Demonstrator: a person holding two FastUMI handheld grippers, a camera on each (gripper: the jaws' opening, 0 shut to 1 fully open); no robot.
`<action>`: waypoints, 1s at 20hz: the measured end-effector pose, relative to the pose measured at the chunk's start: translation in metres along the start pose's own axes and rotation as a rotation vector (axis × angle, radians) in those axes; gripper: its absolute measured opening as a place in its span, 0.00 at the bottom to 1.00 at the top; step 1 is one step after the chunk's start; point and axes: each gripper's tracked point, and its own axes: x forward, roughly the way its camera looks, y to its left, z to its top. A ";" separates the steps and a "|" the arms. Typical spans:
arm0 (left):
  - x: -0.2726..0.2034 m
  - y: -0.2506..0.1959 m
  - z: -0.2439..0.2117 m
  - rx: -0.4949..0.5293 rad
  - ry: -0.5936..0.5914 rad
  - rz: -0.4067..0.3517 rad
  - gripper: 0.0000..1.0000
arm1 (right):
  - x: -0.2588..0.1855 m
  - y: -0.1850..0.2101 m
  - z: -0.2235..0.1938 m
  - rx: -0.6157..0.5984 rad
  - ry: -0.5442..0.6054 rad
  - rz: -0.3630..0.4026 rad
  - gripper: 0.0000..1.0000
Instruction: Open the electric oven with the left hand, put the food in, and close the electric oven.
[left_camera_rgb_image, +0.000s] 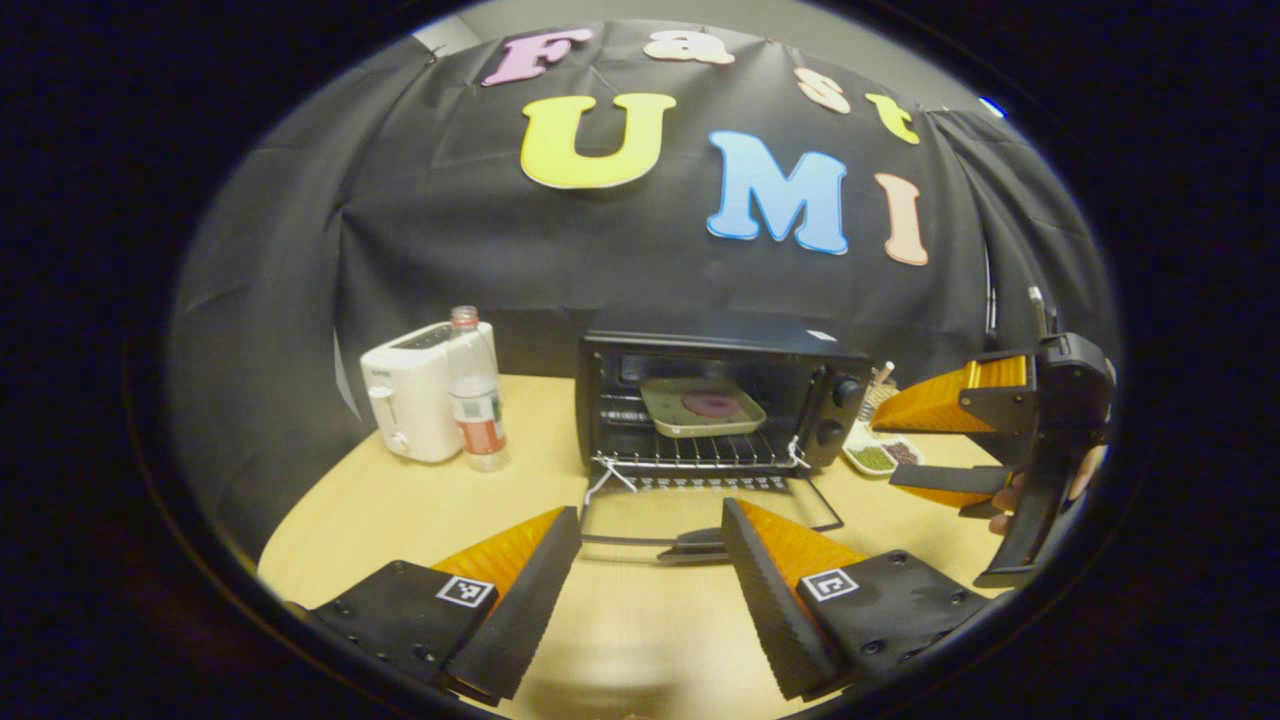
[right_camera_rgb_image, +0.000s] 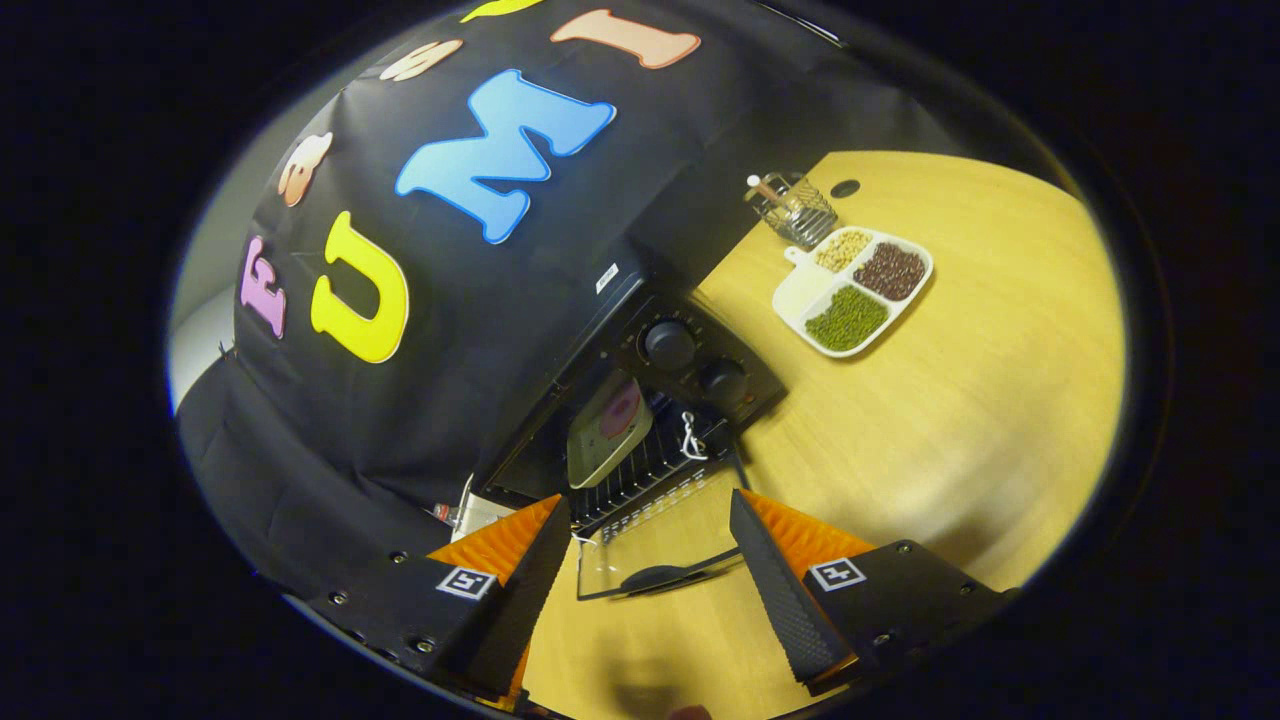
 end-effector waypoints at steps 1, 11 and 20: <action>0.006 -0.007 -0.010 0.001 0.026 -0.017 0.96 | -0.010 -0.006 0.004 -0.045 -0.014 -0.014 0.98; 0.072 -0.051 -0.089 0.027 0.236 -0.079 1.00 | -0.091 -0.066 0.051 -0.304 -0.123 -0.193 0.98; 0.098 -0.062 -0.116 0.068 0.299 -0.056 0.96 | -0.125 -0.091 0.072 -0.412 -0.167 -0.295 0.98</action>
